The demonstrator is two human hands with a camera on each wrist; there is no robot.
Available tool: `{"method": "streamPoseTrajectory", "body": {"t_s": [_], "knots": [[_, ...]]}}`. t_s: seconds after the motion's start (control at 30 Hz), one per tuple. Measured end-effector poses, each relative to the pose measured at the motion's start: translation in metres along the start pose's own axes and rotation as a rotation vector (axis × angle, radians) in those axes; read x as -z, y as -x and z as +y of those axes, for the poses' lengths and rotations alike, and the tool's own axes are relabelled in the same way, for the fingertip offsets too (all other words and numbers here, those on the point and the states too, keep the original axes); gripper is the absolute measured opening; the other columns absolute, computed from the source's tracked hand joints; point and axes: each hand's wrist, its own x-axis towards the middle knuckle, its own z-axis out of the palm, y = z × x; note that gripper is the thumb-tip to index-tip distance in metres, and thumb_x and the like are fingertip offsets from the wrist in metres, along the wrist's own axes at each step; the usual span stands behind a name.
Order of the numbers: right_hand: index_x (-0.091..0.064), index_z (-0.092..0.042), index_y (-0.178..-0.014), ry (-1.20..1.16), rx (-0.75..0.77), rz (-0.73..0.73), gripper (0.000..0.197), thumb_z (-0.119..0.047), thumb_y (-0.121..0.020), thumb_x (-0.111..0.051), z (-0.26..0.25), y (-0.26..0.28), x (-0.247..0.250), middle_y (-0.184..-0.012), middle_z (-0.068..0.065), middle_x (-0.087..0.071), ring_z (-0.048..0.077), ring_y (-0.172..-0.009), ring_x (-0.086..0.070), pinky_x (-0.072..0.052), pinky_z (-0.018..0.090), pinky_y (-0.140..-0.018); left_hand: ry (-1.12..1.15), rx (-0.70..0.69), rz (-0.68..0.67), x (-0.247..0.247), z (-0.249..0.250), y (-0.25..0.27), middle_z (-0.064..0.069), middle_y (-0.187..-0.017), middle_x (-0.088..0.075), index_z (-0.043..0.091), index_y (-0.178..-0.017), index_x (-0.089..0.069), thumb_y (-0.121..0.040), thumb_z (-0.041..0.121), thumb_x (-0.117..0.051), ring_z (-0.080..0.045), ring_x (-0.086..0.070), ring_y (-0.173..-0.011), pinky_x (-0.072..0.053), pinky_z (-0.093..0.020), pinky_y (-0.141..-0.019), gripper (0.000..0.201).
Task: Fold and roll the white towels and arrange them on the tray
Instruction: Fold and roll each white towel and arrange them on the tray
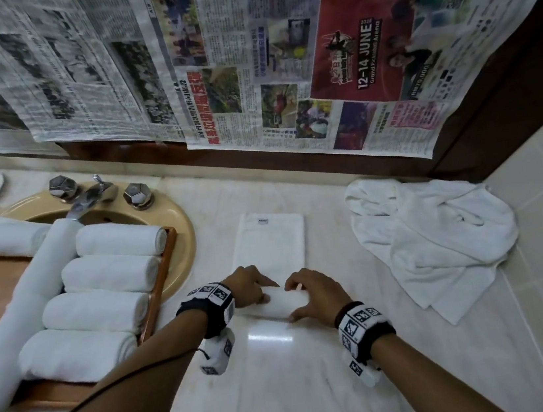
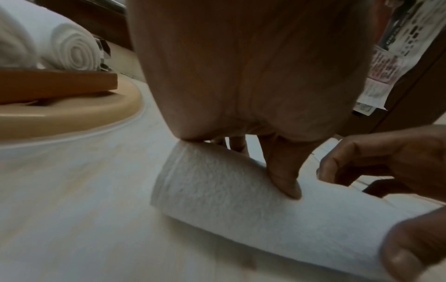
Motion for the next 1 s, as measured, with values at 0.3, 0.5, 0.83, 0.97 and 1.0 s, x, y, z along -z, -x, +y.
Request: {"method": "streamPoseTrajectory", "body": {"t_s": [0.3,0.5,0.83,0.97,1.0], "knots": [[-0.074,-0.020,-0.110,-0.151,-0.091,-0.024,0.037,-0.031,-0.076,-0.080,0.008,-0.032,0.013,-0.106,-0.002,-0.073,0.014,-0.101,-0.065,-0.048,0.024,-0.087,-0.288,-0.269,0.553,-0.022,-0.009,0.022,0.006,-0.116,-0.062,0.032,-0.116,-0.067,-0.088,0.057,-0.052,-0.021,-0.058,-0.107,-0.046,-0.042,-0.089,0.040],[-0.068,-0.019,-0.120,-0.089,-0.119,0.014,0.043,-0.038,-0.082,-0.074,0.010,-0.035,0.009,-0.118,0.000,-0.068,0.018,-0.111,-0.061,-0.047,0.031,-0.096,-0.329,-0.208,0.543,-0.035,-0.013,0.023,0.008,-0.127,-0.057,0.031,-0.129,-0.060,-0.087,0.062,-0.031,-0.017,-0.051,-0.123,-0.026,-0.055,-0.107,0.060],[-0.065,-0.018,-0.113,0.277,0.224,0.362,0.061,-0.031,-0.058,-0.090,0.011,-0.016,-0.018,-0.111,-0.003,-0.059,0.018,-0.097,-0.059,-0.052,0.035,-0.082,-0.290,-0.083,0.379,-0.012,0.001,0.007,0.012,-0.136,-0.050,0.036,-0.136,-0.049,-0.100,0.052,-0.037,-0.013,-0.040,-0.129,-0.022,-0.050,-0.107,0.041],[-0.069,-0.015,-0.112,0.178,0.174,0.379,0.039,-0.020,-0.075,-0.080,0.010,-0.028,-0.013,-0.107,-0.003,-0.062,0.019,-0.093,-0.059,-0.050,0.032,-0.082,-0.419,-0.236,0.630,-0.020,0.002,0.011,0.006,-0.123,-0.059,0.027,-0.125,-0.060,-0.094,0.040,-0.058,-0.020,-0.052,-0.121,-0.031,-0.054,-0.104,0.034],[-0.068,-0.015,-0.116,0.128,0.136,0.356,0.038,-0.021,-0.080,-0.076,0.010,-0.031,-0.009,-0.109,-0.004,-0.062,0.018,-0.097,-0.058,-0.046,0.027,-0.085,-0.441,-0.272,0.679,-0.026,0.000,0.012,0.004,-0.123,-0.060,0.025,-0.124,-0.061,-0.090,0.038,-0.065,-0.023,-0.055,-0.118,-0.036,-0.054,-0.101,0.036]]}}
